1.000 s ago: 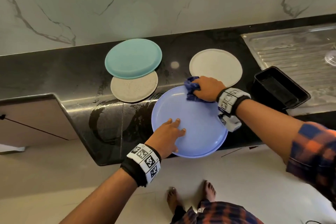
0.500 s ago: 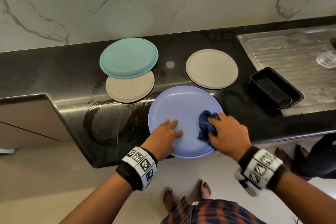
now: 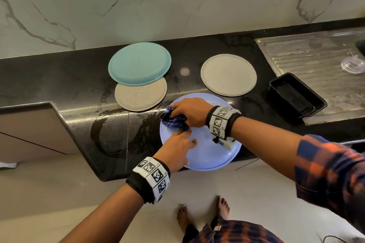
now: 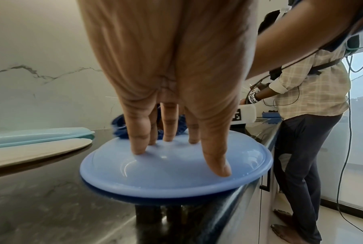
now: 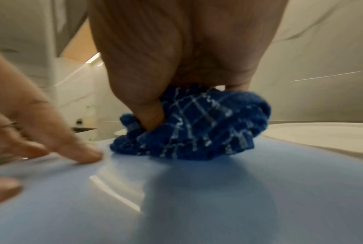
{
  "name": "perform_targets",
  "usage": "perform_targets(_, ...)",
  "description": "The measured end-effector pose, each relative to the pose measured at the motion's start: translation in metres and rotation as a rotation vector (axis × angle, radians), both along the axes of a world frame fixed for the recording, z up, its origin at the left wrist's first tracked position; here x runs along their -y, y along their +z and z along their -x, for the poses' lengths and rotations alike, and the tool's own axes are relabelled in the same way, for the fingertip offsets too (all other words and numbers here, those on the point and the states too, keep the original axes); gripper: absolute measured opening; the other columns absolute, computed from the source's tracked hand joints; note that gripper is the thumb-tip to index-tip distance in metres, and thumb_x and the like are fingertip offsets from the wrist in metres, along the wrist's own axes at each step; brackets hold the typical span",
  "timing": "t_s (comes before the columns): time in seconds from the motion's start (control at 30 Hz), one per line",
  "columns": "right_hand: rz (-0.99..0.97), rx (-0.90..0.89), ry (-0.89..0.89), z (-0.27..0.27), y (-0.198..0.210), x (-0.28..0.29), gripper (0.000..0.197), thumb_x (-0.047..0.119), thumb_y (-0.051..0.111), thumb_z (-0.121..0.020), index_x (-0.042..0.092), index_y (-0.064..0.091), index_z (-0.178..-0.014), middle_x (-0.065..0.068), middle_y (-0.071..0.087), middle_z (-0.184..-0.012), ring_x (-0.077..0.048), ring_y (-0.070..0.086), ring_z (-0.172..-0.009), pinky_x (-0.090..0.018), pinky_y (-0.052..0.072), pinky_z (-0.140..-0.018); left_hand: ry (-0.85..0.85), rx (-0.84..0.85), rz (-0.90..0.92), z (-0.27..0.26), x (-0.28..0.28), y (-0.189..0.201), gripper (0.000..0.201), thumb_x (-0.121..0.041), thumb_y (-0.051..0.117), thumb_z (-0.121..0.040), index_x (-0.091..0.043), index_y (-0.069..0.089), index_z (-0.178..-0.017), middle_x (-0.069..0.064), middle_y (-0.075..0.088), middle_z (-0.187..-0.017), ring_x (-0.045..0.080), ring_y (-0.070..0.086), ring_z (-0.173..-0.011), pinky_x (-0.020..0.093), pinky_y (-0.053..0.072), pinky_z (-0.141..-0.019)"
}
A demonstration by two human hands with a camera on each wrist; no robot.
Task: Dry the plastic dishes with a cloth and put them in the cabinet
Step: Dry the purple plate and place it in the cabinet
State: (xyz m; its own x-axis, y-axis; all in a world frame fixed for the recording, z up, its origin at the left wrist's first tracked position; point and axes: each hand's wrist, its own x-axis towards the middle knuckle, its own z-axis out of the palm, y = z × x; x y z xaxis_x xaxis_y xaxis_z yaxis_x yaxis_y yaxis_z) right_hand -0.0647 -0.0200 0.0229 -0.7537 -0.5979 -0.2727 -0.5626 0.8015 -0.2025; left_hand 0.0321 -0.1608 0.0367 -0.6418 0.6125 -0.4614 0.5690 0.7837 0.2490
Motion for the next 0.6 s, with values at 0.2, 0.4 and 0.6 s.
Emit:
perform_targets(0.2, 0.186, -0.085, -0.487, -0.027, -0.012, -0.097, 0.051, 0.037, 0.056, -0.074, 0.032, 0.068, -0.123, -0.004, 0.063, -0.122, -0.035, 0.062, -0.106, -0.042, 0.052, -0.085, 0.032, 0.045, 0.033, 0.0, 0.001, -0.004, 0.075, -0.025, 0.071, -0.09, -0.025, 0.032, -0.154, 0.008, 0.005, -0.166, 0.032, 0.007, -0.152, 0.035, 0.009, -0.121)
perform_targets(0.4, 0.126, -0.205, -0.524, -0.135, -0.037, -0.105, 0.053, 0.029, 0.055, -0.067, 0.03, 0.069, -0.119, 0.002, 0.063, -0.12, -0.034, 0.061, -0.091, -0.041, 0.054, -0.066, 0.017, 0.023, 0.064, -0.001, -0.003, -0.001, 0.072, -0.023, 0.07, -0.09, -0.024, 0.034, -0.153, 0.01, 0.007, -0.165, 0.034, 0.01, -0.151, 0.036, 0.01, -0.12)
perform_targets(0.6, 0.127, -0.072, -0.339, -0.104, -0.025, -0.081, 0.048, 0.025, 0.059, -0.074, 0.031, 0.069, -0.121, 0.003, 0.062, -0.127, -0.032, 0.06, -0.095, -0.033, 0.043, -0.068, -0.014, -0.025, 0.032, -0.002, -0.008, 0.008, 0.059, -0.019, 0.068, -0.089, -0.019, 0.049, -0.145, 0.01, 0.028, -0.156, 0.032, 0.028, -0.141, 0.034, 0.019, -0.116)
